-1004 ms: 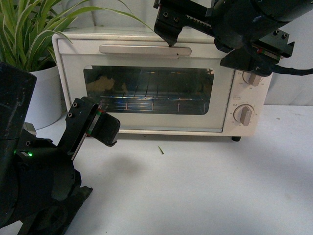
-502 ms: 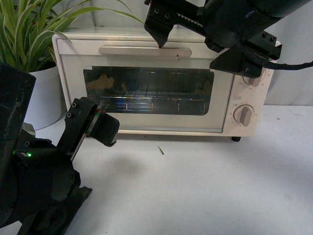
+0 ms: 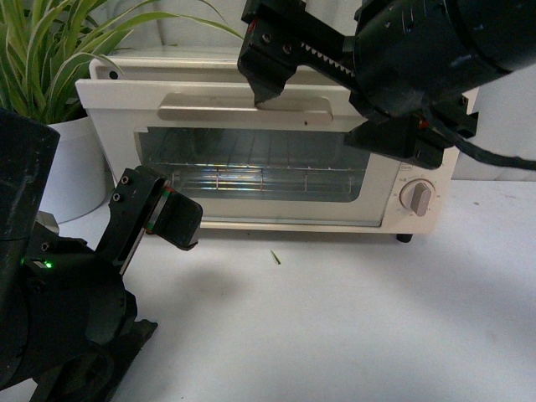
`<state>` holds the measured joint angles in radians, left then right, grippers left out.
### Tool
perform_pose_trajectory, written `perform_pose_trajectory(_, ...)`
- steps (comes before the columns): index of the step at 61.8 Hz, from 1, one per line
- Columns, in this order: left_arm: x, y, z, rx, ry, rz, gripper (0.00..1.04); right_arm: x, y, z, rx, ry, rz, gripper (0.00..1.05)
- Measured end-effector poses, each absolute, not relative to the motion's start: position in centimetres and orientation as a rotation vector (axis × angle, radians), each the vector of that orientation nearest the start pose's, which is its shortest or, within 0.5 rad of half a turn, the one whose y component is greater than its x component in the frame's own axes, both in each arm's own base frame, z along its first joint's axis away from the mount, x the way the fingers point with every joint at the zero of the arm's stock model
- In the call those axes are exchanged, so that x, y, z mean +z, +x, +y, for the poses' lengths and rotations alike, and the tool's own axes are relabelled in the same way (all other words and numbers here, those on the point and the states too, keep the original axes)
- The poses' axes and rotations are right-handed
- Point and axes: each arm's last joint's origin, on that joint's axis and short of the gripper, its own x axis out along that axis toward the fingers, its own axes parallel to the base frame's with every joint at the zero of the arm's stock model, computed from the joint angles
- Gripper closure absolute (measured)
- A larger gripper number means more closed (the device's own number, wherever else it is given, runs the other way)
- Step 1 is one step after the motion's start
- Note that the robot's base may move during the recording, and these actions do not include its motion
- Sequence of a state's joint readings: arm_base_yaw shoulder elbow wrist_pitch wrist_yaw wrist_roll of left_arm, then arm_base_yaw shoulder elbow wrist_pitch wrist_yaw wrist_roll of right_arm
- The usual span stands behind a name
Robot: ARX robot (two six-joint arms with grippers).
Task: Open oven
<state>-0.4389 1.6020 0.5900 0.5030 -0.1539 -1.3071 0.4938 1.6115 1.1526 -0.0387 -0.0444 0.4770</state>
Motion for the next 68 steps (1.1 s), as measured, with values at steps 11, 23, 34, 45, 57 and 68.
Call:
perform_pose_trajectory(11,14.4,26.7,-12.0,0.081,-1.123,0.588,0.07,25.4,29.7,17.1,0.448,0.334,0.620,0.09)
perform_pose_trajectory(23,14.4,26.5,-11.6,0.085,-1.127,0.587,0.07,25.0,27.0,15.9,0.466,0.340,0.612,0.09)
perform_pose_trajectory(34,14.3,26.3,-10.9,0.098,-1.119,0.578,0.07,26.3,23.6,13.9,0.473,0.371,0.516,0.09)
perform_pose_trajectory(45,14.2,26.0,-10.7,0.098,-1.054,0.566,0.07,25.5,21.4,11.6,0.342,0.307,0.397,0.09)
perform_pose_trajectory(57,14.0,25.7,-10.4,0.110,-0.922,0.534,0.07,23.3,20.0,9.8,0.267,0.256,0.376,0.09)
perform_pose_trajectory(68,13.3,25.3,-10.3,0.098,-0.672,0.510,0.07,21.8,19.1,9.0,0.257,0.255,0.393,0.09)
